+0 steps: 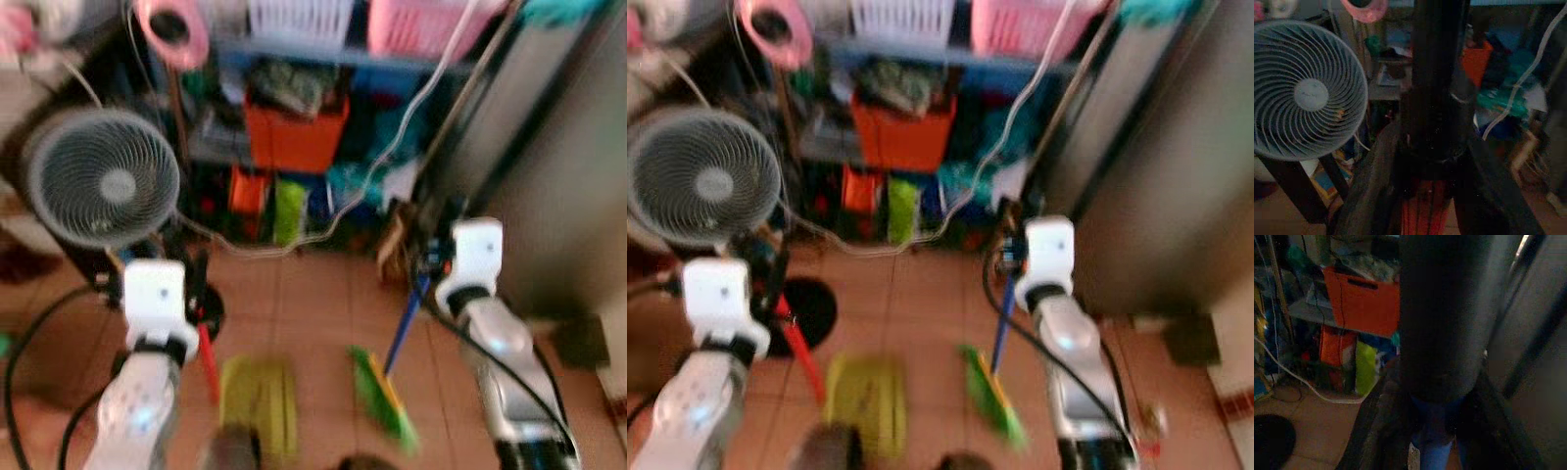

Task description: Sweep floor

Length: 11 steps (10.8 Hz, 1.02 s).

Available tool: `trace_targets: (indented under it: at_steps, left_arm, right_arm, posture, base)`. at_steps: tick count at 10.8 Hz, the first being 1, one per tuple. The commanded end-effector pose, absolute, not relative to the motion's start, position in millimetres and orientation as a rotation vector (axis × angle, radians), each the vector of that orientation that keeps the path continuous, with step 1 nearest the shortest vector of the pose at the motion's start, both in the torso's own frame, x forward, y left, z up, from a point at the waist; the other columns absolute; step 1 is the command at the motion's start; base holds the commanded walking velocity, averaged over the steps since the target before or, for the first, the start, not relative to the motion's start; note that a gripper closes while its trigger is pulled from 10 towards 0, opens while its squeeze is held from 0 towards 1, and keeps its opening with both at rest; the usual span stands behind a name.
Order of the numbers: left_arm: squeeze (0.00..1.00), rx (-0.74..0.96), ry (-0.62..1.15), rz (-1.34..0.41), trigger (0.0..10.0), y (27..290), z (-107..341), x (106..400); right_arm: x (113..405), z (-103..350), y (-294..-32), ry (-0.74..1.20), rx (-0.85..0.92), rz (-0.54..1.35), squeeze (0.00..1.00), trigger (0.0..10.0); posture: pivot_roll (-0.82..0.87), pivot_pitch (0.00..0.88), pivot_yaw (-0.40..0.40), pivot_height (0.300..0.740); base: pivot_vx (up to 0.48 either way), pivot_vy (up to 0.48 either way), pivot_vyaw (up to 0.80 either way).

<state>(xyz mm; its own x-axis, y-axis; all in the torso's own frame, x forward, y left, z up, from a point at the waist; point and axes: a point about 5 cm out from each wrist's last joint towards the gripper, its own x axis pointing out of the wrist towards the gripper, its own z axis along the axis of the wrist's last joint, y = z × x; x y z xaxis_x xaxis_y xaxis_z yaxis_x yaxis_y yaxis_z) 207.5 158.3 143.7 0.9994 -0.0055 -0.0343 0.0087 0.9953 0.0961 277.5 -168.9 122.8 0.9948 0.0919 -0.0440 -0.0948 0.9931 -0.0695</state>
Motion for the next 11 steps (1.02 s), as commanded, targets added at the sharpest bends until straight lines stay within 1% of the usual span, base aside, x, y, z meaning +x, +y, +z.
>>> trace_targets:
  at_steps: [1,3,7,8,11]
  left_arm:
    - [0.0,0.091,0.007,-0.018,10.0,157,150,207]
    - [0.0,0.076,0.016,-0.002,10.0,158,149,207]
    - [0.0,0.037,0.007,-0.018,10.0,155,150,210]
    - [0.0,0.033,0.012,-0.028,10.0,154,150,210]
    - [0.0,0.004,0.014,-0.044,10.0,154,150,214]
  right_arm:
    - [276,117,-172,0.081,-0.074,0.084,0.0,10.0]
    - [275,110,-174,0.114,-0.098,0.071,0.0,10.0]
    - [276,106,-173,0.13,-0.106,0.066,0.0,10.0]
    - [276,106,-173,0.132,-0.104,0.066,0.0,10.0]
    - [276,104,-172,0.136,-0.096,0.067,0.0,10.0]
  posture:
    - [0.08,0.073,-0.088,0.74]
    - [0.09,0.068,-0.081,0.74]
    - [0.09,0.06,-0.079,0.74]
    - [0.09,0.055,-0.076,0.74]
    - [0.09,0.049,-0.071,0.74]
  base:
    - [-0.274,0.0,0.0]
    - [-0.266,0.0,0.0]
    - [0.0,0.0,0.0]
    - [0.0,0.48,0.0]
    - [0.0,0.48,-0.77]
